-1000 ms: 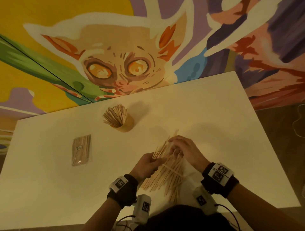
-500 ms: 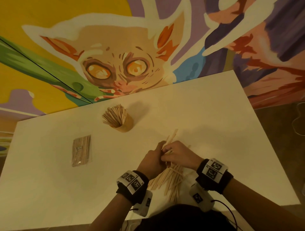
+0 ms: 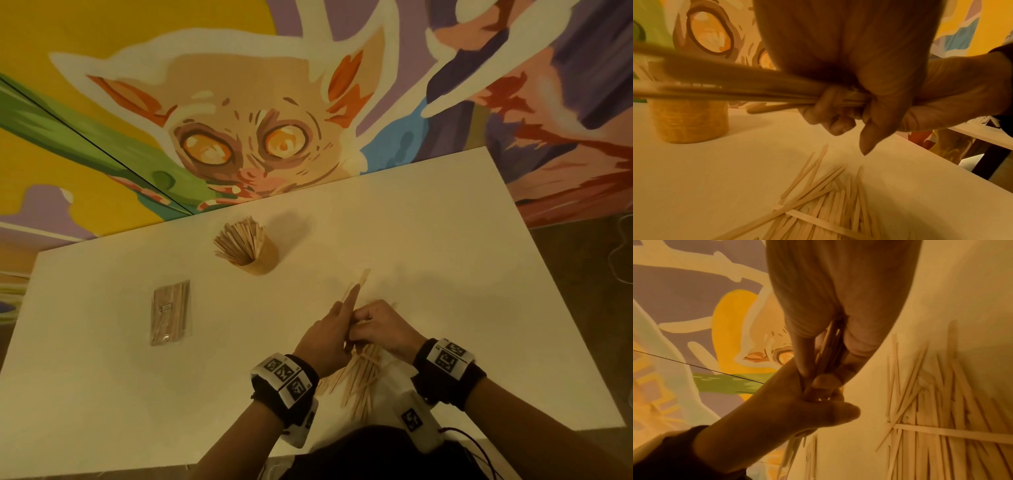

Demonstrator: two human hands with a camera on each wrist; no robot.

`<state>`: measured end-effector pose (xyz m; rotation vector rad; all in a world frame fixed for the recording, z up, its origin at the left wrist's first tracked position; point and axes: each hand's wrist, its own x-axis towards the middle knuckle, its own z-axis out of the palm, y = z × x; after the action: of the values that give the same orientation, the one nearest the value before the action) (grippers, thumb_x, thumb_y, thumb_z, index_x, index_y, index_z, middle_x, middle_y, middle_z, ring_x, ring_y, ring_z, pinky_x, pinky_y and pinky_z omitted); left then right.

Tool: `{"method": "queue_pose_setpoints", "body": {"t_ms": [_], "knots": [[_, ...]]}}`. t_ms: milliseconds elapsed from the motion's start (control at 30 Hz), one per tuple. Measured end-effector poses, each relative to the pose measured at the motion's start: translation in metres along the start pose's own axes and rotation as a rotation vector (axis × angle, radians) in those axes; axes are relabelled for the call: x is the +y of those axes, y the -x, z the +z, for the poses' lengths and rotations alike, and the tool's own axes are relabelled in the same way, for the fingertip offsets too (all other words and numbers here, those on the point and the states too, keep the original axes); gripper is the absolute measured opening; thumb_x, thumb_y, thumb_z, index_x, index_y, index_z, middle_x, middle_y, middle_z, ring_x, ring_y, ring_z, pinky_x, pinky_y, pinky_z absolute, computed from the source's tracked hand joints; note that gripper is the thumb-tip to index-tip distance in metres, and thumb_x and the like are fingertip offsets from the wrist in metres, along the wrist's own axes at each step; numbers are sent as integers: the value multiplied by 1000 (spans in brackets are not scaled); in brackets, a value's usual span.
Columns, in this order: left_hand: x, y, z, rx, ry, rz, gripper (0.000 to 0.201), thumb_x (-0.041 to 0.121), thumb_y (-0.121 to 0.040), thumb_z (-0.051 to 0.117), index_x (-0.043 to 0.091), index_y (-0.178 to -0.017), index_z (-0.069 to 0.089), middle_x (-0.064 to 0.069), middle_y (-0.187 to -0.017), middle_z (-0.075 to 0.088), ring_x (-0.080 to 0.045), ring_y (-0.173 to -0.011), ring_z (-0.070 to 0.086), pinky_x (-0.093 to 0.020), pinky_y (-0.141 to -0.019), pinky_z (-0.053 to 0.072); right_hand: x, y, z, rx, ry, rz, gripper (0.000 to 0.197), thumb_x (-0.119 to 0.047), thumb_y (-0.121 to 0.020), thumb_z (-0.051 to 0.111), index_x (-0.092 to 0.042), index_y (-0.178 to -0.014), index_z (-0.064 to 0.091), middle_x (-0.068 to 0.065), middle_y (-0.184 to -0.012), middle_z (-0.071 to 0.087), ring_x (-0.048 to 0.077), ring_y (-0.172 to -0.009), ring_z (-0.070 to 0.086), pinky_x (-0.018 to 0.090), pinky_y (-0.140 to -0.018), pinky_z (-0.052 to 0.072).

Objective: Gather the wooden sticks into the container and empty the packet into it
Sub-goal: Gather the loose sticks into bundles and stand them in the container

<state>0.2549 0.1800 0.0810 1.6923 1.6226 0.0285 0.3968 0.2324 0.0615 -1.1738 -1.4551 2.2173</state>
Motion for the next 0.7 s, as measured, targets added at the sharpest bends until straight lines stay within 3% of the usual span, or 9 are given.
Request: {"method": "queue_pose_setpoints", "body": {"t_ms": [133, 233, 367, 433, 500, 600, 700], "knots": [[0, -1, 2, -12, -32, -1, 107, 10, -83, 64, 36, -150, -15, -3, -125, 43, -23, -76, 59, -32, -59, 47, 6, 1, 1, -4, -28, -7, 17, 9, -82, 62, 0, -88, 75, 14, -73, 73, 20, -61, 68, 24, -59, 54], [0, -3, 4, -10, -32, 6, 104, 9, -83, 62, 36, -151, -11, -4, -128, 43, -24, -79, 59, -30, -60, 43, 12, -1, -1, 5, -49, -22, 17, 8, -82, 62, -2, -85, 76, 21, -74, 71, 25, -61, 65, 27, -59, 54], [-3, -6, 7, -38, -50, 1, 96, 11, -83, 62, 31, -154, 0, -5, -137, 44, -28, -101, 60, -37, -80, 51, 17, -1, -2, 28, -88, -21, 18, 12, -80, 62, 2, -86, 76, 25, -74, 70, 25, -60, 64, 27, -59, 55], [-4, -6, 8, -39, -39, 7, 91, 13, -83, 63, 28, -154, 9, -5, -140, 46, -26, -110, 57, -35, -87, 49, 20, -1, -3, 24, -106, -12, 18, 12, -81, 61, 6, -89, 75, 26, -78, 71, 24, -61, 65, 27, -60, 55], [-7, -7, 10, -45, -14, 8, 78, 16, -83, 64, 26, -149, 24, -4, -131, 55, -25, -109, 58, -34, -88, 50, 24, 0, -4, 20, -125, -3, 18, 11, -82, 62, 6, -93, 75, 25, -82, 72, 25, -64, 66, 28, -61, 55], [-14, -5, 11, -67, 11, -34, 60, 20, -81, 67, 26, -135, 41, -2, -111, 66, -20, -95, 63, -38, -83, 54, 27, 4, -8, 37, -163, 34, 13, 5, -84, 67, 3, -93, 76, 16, -77, 74, 20, -62, 67, 29, -64, 57], [-20, 1, 2, -113, 16, -93, 50, 29, -82, 69, 23, -129, 51, -2, -108, 67, -17, -91, 62, -32, -78, 50, 27, 7, -12, 64, -203, 66, 11, 1, -84, 70, 3, -92, 76, 17, -75, 73, 22, -62, 67, 32, -67, 57]]}}
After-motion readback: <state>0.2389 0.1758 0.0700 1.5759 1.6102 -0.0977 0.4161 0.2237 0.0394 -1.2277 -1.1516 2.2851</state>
